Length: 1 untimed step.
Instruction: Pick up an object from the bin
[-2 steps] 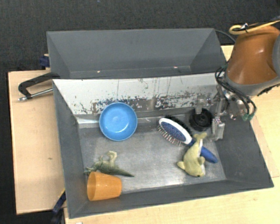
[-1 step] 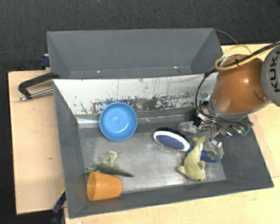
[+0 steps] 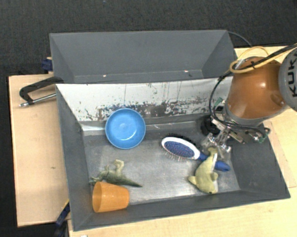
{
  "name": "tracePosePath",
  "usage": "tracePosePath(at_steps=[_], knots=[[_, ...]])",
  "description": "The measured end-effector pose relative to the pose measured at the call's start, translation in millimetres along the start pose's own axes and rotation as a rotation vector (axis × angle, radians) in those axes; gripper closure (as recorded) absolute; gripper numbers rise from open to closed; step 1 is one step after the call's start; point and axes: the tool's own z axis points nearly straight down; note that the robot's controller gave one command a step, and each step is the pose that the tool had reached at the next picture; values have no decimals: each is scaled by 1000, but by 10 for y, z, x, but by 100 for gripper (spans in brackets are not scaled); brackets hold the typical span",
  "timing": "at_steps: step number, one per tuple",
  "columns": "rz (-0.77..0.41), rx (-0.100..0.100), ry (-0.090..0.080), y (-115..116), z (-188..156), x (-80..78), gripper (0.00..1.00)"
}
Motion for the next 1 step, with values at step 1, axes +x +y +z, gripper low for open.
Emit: tracePosePath(at_steps=[1], knots=[[107,-2,-7,-361,121,-107,100]])
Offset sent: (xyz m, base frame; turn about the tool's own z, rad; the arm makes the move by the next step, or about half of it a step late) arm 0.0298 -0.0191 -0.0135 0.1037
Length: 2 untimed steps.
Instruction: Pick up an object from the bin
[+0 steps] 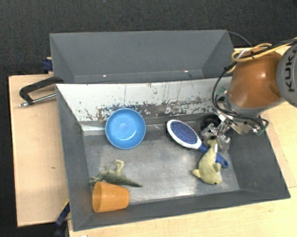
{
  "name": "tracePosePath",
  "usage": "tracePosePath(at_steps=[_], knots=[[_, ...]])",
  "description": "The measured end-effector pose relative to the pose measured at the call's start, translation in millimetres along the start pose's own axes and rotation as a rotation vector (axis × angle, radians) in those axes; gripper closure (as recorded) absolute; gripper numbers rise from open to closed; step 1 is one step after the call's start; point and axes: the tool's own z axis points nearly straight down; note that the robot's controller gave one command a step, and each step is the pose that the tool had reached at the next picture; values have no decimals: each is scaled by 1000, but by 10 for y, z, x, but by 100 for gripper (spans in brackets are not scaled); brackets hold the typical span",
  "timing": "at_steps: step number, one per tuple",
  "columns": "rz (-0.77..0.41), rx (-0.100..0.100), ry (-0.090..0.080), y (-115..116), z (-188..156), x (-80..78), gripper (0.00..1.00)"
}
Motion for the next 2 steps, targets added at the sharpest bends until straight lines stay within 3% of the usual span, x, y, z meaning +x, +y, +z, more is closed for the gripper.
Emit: tracePosePath(at_steps=[1,2], knots=[[33,4,-3,-121,-703,40,100],[107,-6,-7,-103,-44,174,100]])
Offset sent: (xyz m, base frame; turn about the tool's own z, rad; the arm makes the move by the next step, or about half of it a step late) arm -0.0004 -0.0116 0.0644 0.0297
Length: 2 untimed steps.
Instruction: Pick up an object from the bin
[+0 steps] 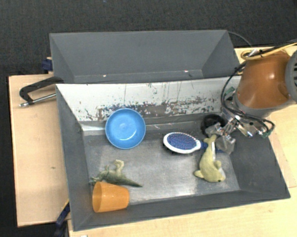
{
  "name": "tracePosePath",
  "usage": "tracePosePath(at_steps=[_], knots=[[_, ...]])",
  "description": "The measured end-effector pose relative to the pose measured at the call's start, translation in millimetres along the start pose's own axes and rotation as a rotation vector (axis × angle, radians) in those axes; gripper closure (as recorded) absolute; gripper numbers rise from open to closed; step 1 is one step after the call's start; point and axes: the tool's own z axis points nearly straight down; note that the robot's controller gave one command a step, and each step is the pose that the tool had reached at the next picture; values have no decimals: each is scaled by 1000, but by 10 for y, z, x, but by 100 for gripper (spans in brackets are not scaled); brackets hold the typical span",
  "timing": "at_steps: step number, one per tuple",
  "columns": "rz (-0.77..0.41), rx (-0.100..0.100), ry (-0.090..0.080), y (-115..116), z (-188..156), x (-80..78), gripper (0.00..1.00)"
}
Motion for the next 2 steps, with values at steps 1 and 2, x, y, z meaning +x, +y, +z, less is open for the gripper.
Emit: tracePosePath(at_steps=[1,2], knots=[[75,12,1,139,-1752,-12,100],[76,4,8,149,-1699,-1,0]])
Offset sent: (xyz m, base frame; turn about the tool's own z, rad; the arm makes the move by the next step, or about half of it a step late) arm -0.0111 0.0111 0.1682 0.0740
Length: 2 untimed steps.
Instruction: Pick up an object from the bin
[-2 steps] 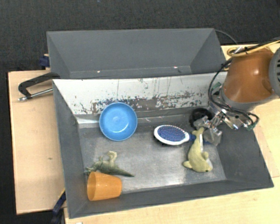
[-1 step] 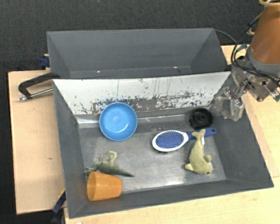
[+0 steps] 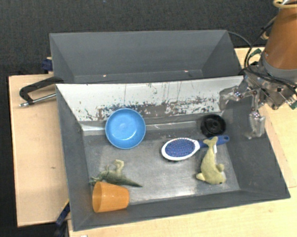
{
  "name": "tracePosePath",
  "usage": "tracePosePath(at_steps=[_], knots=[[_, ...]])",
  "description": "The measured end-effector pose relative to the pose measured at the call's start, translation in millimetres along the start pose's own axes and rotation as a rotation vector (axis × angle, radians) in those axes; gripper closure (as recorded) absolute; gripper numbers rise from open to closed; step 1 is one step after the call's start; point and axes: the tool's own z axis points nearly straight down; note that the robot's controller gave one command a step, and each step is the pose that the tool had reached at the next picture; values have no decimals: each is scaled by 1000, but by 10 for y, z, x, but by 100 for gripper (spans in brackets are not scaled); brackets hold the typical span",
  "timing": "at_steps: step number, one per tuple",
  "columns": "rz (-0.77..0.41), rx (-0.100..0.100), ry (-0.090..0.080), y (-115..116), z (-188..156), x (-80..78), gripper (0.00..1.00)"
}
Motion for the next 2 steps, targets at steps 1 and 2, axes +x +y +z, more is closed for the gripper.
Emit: tracePosePath(at_steps=[1,2], knots=[[178,-6,10,421,1040,296,0],[-91,1,-1,447,1700,211,0]])
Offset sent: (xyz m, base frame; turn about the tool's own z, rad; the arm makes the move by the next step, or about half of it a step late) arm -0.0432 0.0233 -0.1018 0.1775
